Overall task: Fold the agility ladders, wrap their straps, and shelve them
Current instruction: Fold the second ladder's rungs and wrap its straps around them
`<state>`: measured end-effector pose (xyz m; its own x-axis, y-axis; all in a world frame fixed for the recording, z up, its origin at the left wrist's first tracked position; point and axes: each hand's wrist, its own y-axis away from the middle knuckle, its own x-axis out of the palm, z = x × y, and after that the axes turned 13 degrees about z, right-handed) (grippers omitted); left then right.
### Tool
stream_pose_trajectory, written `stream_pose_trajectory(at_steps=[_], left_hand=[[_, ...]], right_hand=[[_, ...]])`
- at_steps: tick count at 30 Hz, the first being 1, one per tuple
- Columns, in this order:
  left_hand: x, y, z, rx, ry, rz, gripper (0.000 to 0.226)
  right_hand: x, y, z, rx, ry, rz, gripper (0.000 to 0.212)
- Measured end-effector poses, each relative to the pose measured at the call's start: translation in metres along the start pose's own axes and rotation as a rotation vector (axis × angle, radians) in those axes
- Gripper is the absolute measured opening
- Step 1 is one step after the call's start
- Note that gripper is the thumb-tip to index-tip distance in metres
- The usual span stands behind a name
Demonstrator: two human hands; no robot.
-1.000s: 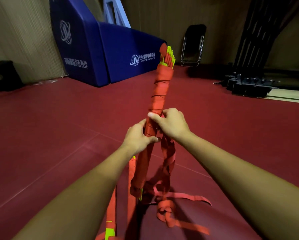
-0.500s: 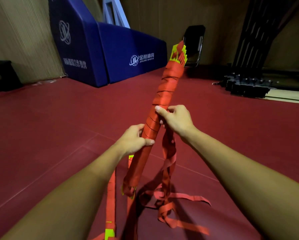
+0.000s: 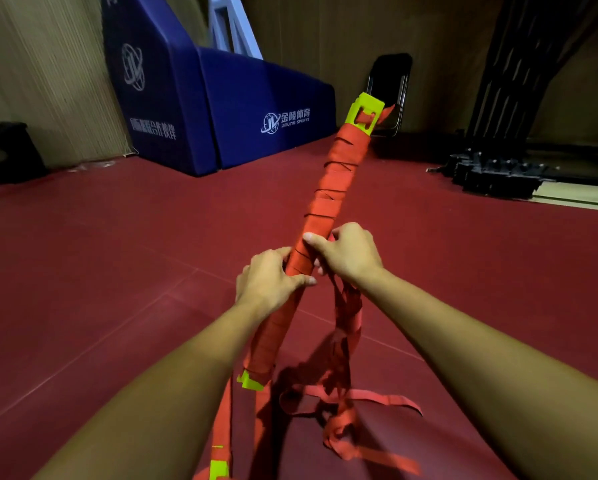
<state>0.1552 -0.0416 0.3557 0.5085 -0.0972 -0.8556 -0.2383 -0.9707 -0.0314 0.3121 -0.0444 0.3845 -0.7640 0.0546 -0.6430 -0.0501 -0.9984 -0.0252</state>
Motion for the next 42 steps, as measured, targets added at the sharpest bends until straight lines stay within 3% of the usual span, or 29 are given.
stream_pose_trajectory(at_steps=[8,12,14,20,23,29,33,36,42], left_hand=[[0.002,0.001,-0.005,-0.076,-0.074,-0.080,0.054],[-0.002,0.002,-0.006,-0.107,-0.166,-0.091,0.053],[-0.004,0.002,-0.003,-0.100,-0.206,-0.085,0.054],[-0.007,0.004,0.000,-0.016,-0.413,-0.010,0.059],[-0.007,0.004,-0.002,0.038,-0.500,0.006,0.055],[-0.005,0.001,-0.004,0.158,-0.573,-0.029,0.044],[-0.002,0.000,-0.008,0.240,-0.621,-0.067,0.039],[0.001,-0.001,-0.009,0.318,-0.664,-0.062,0.035],[0.006,-0.008,-0.008,0.451,-0.740,-0.077,0.035]], right_hand=[[0.000,0.006,0.003,-0.003,0.232,0.097,0.026],[-0.007,0.014,0.010,-0.043,0.426,0.128,0.024],[-0.007,0.019,0.012,-0.072,0.562,0.155,0.009],[0.000,0.026,0.009,-0.200,0.869,0.165,0.028],[0.004,0.023,0.006,-0.233,0.874,0.193,0.030],[0.010,0.018,-0.005,-0.080,0.699,0.306,0.034],[0.013,0.016,-0.015,-0.052,0.640,0.241,0.049],[0.016,0.013,-0.022,-0.065,0.631,0.285,0.060],[0.020,0.008,-0.032,-0.048,0.584,0.323,0.033]])
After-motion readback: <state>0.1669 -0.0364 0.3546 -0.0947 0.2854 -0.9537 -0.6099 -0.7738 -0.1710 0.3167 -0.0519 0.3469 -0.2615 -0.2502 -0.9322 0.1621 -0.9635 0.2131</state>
